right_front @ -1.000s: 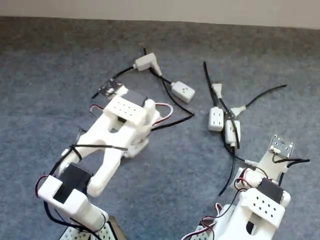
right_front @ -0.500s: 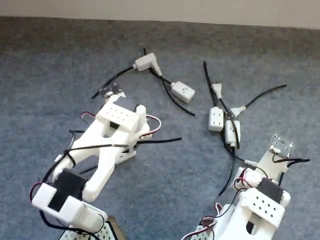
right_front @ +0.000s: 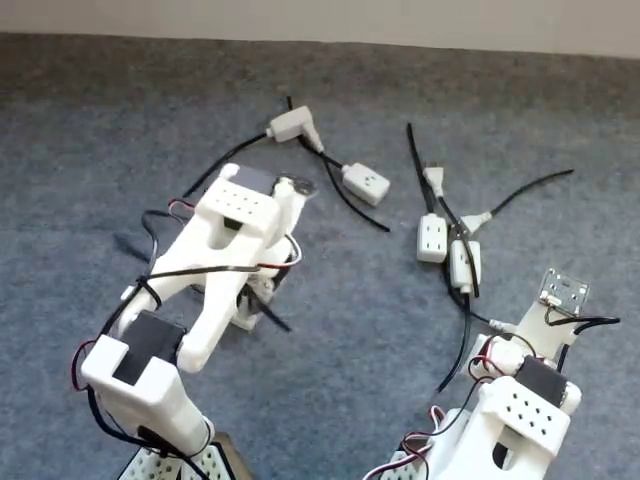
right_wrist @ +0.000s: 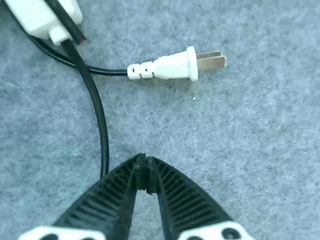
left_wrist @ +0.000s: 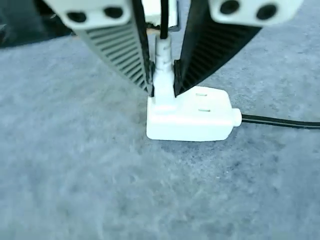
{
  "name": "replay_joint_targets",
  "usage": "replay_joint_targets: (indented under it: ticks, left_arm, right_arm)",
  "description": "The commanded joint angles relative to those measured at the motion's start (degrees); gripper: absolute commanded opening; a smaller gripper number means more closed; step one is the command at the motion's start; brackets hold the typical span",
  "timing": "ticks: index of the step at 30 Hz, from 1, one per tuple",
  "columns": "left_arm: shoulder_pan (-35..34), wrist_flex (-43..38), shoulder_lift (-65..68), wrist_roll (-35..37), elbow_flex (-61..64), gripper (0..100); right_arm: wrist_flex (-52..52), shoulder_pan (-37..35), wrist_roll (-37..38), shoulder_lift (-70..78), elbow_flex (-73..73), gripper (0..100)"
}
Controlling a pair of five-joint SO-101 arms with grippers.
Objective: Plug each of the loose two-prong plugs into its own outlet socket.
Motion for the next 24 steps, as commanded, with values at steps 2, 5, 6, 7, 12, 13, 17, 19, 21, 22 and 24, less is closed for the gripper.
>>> replay_joint_targets:
  ticks: [2,5,6,7,12,13,17,19,21,22,24]
  left_arm:
    - [-1.9,3.6,-0.5,-6.4,-3.5,9]
    - [-2.8,3.6,-0.5,-6.5,-3.3,12]
    - [-2.8,3.7,-0.5,-6.6,-3.3,13]
    - [-2.7,3.7,-0.5,-6.6,-3.2,14]
    - [-2.7,3.8,-0.5,-13.1,-3.2,18]
    - [-2.8,3.8,-0.5,-14.2,-3.3,20]
    - [-2.9,3.6,-0.5,-23.8,-3.7,23]
    - [-2.9,3.4,-0.7,-31.4,-3.7,22]
    - [-3.0,3.4,-0.8,-40.5,-3.7,22]
    - [-3.1,3.4,-0.8,-44.9,-3.7,22]
    - [-4.3,3.3,-0.6,-54.0,-3.7,22]
  right_arm:
    - [-0.7,0.6,-0.3,-0.6,-0.3,0.6]
    - [-0.7,0.6,-0.3,-0.6,-0.3,0.6]
    - [-0.7,0.6,-0.3,-0.6,-0.3,0.6]
    - [-0.7,0.6,-0.3,-0.6,-0.3,0.6]
    - [-0.7,0.6,-0.3,-0.6,-0.3,0.6]
    - [-0.7,0.6,-0.3,-0.6,-0.3,0.6]
    - [-0.7,0.7,-0.3,-0.6,-0.3,0.6]
    - [-0.7,0.7,-0.3,-0.6,-0.3,0.6]
    - [-0.7,0.7,-0.3,-0.6,-0.2,0.6]
    - [-0.7,0.7,-0.3,-0.6,-0.2,0.6]
    - [-0.7,0.7,-0.3,-0.6,-0.1,0.6]
